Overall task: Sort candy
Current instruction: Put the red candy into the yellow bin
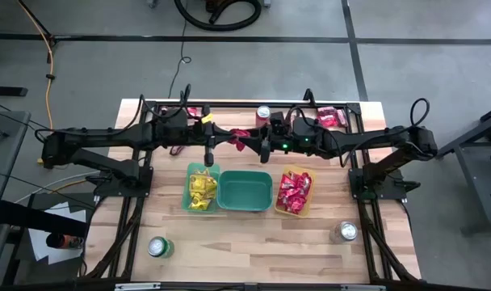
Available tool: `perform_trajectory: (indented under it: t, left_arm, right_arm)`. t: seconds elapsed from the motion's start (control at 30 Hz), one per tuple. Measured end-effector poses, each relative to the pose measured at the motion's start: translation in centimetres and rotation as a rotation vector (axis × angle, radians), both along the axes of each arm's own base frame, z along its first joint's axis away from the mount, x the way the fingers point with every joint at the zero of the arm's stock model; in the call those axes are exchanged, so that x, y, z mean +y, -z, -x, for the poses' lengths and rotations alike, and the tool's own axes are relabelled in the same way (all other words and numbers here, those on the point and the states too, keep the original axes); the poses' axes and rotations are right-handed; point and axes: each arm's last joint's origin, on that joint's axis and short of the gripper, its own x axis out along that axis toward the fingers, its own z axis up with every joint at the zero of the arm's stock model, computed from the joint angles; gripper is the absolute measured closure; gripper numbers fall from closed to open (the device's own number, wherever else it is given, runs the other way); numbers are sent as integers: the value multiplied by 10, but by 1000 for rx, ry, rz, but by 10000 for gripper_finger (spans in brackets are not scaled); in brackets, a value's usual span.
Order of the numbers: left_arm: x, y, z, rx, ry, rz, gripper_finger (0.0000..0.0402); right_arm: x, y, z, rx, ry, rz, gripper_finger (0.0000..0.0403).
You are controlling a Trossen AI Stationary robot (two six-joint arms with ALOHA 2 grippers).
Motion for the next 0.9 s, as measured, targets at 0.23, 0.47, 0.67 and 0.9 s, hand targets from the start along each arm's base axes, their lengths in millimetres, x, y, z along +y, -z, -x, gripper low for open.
perform_trajectory:
  t: [0.23, 0.47, 0.67, 0.9]
  left_arm:
    - [-1, 0, -1, -6, -1, 30, 401]
    - [-2, 0, -1, -5, -1, 41, 394]
    - [0, -3, 5, 8, -42, 35, 332]
    - [0, -19, 40, 140, -238, -20, 235]
  right_arm:
    - [0, 3, 0, 34, 17, -6, 290]
    - [-1, 3, 0, 34, 31, -11, 384]
    - [-4, 1, 4, 46, 42, 17, 397]
    - [-19, -14, 41, 180, 89, 67, 401]
